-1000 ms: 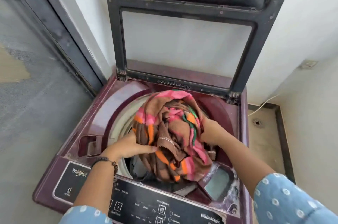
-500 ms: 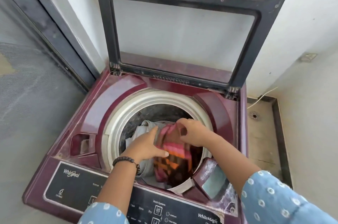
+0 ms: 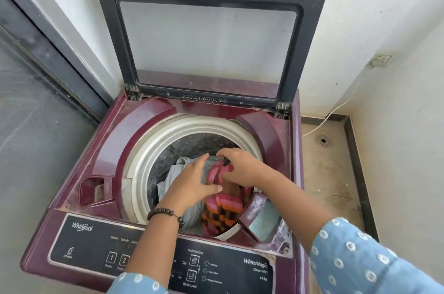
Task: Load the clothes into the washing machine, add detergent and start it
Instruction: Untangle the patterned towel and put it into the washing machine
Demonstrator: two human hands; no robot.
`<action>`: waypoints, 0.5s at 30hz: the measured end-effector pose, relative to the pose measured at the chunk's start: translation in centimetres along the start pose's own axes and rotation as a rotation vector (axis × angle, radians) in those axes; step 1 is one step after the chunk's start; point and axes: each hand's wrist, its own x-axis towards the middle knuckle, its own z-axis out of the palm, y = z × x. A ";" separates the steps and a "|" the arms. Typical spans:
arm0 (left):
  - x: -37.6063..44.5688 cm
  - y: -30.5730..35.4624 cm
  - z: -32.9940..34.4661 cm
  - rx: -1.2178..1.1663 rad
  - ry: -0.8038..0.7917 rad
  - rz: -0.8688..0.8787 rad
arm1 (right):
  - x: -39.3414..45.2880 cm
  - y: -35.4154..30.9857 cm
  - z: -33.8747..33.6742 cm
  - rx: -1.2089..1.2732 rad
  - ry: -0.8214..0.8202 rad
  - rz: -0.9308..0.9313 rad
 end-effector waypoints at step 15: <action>-5.1 9.8 3.7 0.145 0.161 0.276 | -11.7 4.3 -2.3 0.133 0.354 -0.044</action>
